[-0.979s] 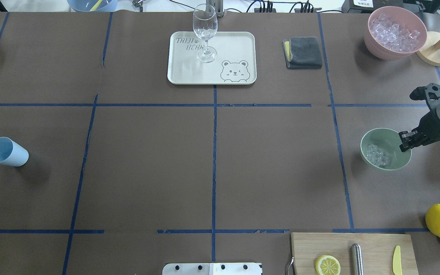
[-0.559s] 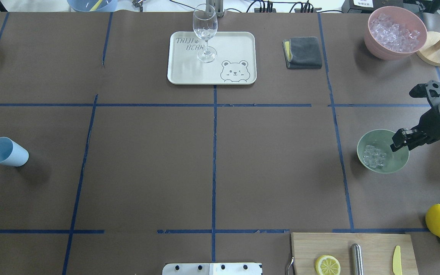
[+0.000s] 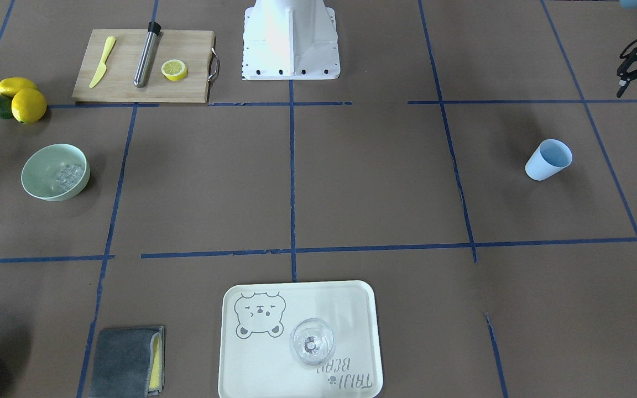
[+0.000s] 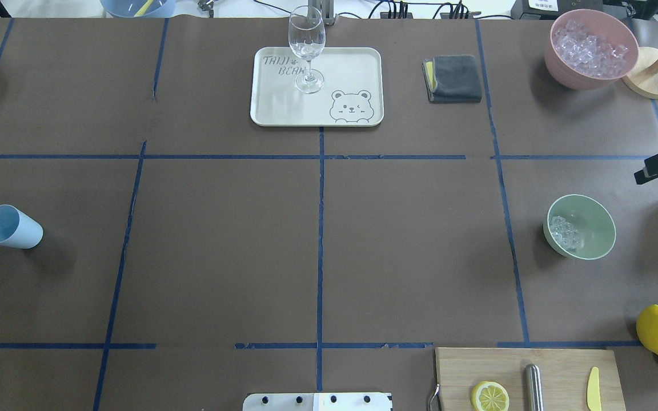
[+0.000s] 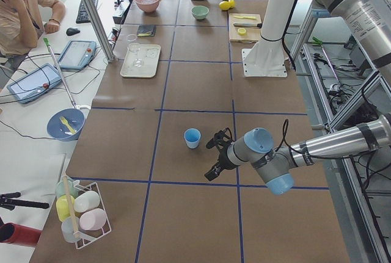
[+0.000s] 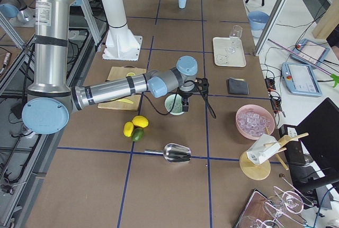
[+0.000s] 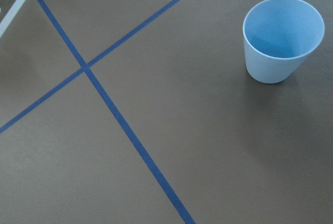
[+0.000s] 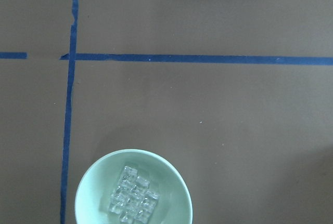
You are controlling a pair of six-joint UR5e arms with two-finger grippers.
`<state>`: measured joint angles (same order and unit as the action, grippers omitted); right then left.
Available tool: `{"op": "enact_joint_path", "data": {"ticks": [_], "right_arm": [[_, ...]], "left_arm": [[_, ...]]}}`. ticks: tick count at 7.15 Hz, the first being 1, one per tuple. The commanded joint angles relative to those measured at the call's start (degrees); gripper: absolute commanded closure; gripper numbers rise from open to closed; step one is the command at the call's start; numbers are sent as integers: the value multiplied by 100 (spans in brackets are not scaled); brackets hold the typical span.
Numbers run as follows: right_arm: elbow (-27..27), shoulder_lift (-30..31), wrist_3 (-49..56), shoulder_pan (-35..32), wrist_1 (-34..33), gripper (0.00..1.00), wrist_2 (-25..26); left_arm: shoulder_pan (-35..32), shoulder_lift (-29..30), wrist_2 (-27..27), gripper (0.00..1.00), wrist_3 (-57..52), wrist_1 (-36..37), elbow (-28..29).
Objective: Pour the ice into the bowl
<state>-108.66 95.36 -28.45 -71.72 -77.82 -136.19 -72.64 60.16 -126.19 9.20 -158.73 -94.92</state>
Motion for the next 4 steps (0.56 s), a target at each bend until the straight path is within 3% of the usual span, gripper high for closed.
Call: {"op": "enact_joint_path", "data": {"ticks": [1, 2, 3, 4], "right_arm": [[134, -44, 1955, -919, -1271, 0, -13], [117, -18, 2506, -1184, -1680, 0, -13], [152, 165, 2616, -1308, -1684, 0, -30], [152, 245, 2704, -1344, -1675, 0, -378]], "left_arm": [[-1310, 557, -1326, 0, -400, 1722, 229], [-1323, 889, -1521, 0, -402, 2575, 194], [-1332, 1031, -1532, 0, -402, 3280, -59], [-1480, 1120, -1523, 0, -402, 4314, -670]]}}
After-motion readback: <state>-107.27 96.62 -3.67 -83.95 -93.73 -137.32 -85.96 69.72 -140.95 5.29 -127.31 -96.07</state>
